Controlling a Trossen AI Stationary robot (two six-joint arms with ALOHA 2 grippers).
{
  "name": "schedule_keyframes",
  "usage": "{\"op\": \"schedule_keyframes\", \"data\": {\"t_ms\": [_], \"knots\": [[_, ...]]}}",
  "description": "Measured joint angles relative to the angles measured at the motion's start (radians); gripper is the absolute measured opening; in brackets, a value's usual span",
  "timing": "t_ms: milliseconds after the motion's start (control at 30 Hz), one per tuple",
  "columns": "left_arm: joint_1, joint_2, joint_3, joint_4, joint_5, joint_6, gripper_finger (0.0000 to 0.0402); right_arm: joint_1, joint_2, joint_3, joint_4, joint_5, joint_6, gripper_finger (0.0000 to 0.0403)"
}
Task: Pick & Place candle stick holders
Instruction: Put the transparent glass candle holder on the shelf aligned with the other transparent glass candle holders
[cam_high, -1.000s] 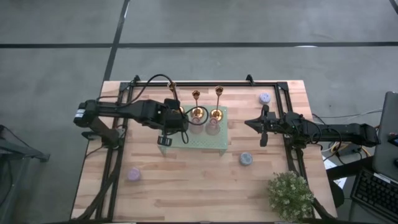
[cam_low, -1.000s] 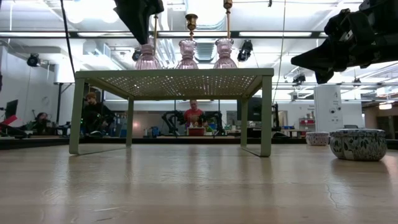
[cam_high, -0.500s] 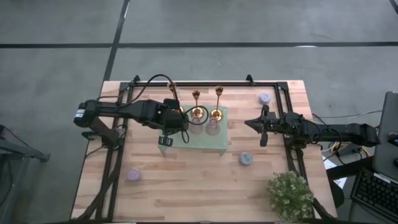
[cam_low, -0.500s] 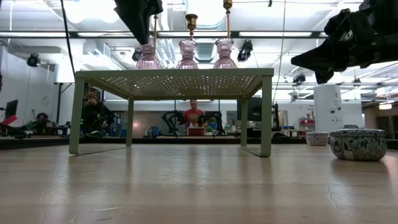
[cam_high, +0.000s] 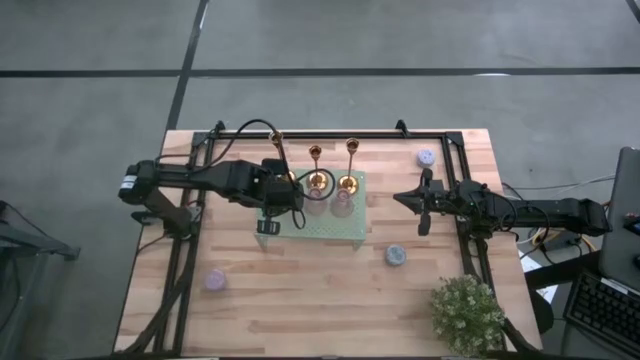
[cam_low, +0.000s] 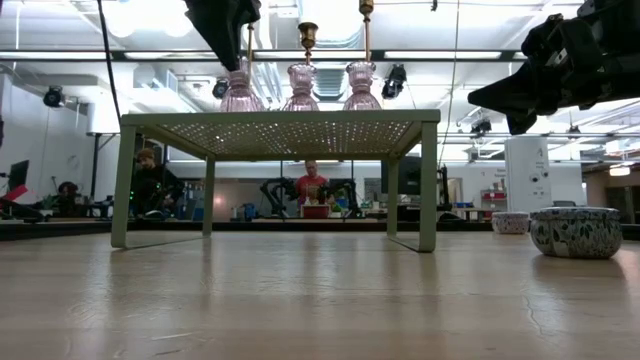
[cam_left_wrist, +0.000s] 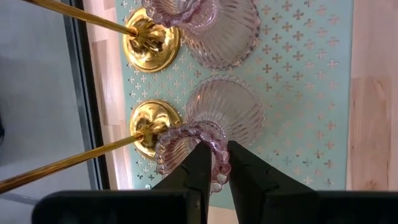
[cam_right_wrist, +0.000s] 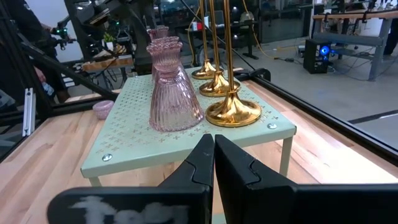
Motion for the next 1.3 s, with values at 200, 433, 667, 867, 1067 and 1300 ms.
{"op": "schedule_keyframes", "data": {"t_ms": [200, 433, 667, 867, 1067, 1300], "knots": [[0.000, 0.000, 0.000, -0.001, 0.000, 0.000, 0.0049, 0.000, 0.000, 0.000, 0.000, 0.000, 0.000, 0.0008], [0.000, 0.000, 0.000, -0.002, -0.006, 0.006, 0.0049, 0.000, 0.001, 0.000, 0.000, 0.000, 0.000, 0.0008], [0.000, 0.000, 0.000, -0.003, 0.003, 0.004, 0.0049, 0.000, 0.001, 0.000, 0.000, 0.000, 0.000, 0.0008], [0.000, 0.000, 0.000, -0.010, 0.016, -0.001, 0.0049, 0.000, 0.001, 0.000, 0.000, 0.000, 0.000, 0.0008], [0.000, -0.001, 0.000, -0.011, 0.018, -0.010, 0.0049, 0.000, 0.000, 0.000, 0.000, 0.000, 0.000, 0.0008], [0.000, -0.001, 0.000, -0.010, 0.018, -0.013, 0.0067, 0.000, 0.000, 0.000, 0.000, 0.000, 0.000, 0.0008]]}}
